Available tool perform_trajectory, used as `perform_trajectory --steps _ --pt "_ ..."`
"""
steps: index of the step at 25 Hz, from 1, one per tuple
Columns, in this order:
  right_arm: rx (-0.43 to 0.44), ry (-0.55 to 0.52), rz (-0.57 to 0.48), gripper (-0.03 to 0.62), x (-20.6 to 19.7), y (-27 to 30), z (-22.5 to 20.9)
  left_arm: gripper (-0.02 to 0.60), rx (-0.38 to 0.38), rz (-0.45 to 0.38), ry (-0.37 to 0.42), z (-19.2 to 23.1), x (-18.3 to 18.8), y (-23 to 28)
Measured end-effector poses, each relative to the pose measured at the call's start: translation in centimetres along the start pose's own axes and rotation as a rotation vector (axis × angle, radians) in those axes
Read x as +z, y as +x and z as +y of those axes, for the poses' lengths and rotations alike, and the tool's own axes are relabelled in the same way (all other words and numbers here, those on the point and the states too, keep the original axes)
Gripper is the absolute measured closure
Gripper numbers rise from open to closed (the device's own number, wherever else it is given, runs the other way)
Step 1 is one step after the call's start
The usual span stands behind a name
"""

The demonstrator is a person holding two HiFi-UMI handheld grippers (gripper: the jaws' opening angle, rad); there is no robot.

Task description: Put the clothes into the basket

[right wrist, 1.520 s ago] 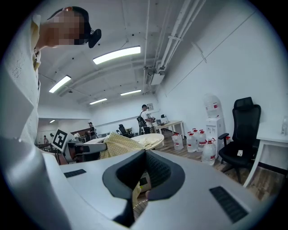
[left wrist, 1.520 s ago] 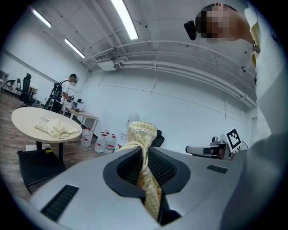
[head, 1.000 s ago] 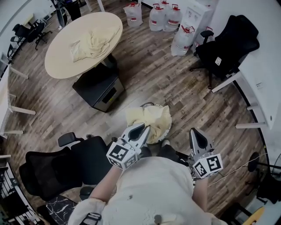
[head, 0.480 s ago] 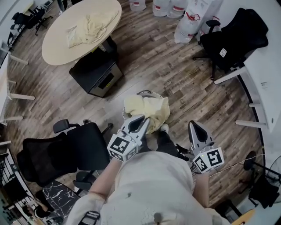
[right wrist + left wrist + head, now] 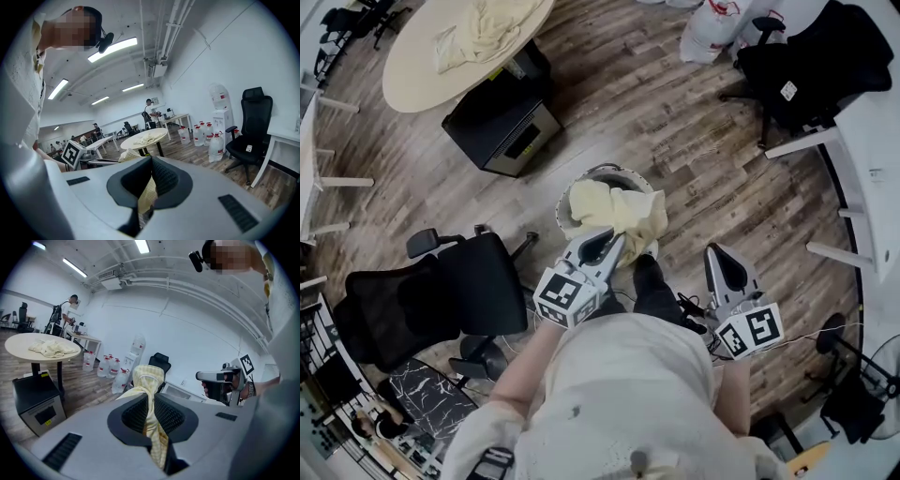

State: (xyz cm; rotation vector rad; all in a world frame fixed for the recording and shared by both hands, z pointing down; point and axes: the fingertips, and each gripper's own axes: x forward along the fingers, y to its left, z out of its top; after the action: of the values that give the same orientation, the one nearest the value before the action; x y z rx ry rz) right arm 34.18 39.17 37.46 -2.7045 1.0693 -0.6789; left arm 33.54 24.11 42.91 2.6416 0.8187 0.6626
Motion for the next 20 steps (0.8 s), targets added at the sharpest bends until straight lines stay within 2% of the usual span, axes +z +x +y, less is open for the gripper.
perform_trajectory --steps 8,20 --pt "0.013 0.025 0.038 0.585 -1.8 0.3 -1.8 0.528 0.012 0.091 -0.010 0.6 -4.9 2.7" --pt "0.012 0.055 0.094 0.585 -5.2 1.4 -3.2 0.528 -0.021 0.246 0.020 2.0 -12.7 6.1"
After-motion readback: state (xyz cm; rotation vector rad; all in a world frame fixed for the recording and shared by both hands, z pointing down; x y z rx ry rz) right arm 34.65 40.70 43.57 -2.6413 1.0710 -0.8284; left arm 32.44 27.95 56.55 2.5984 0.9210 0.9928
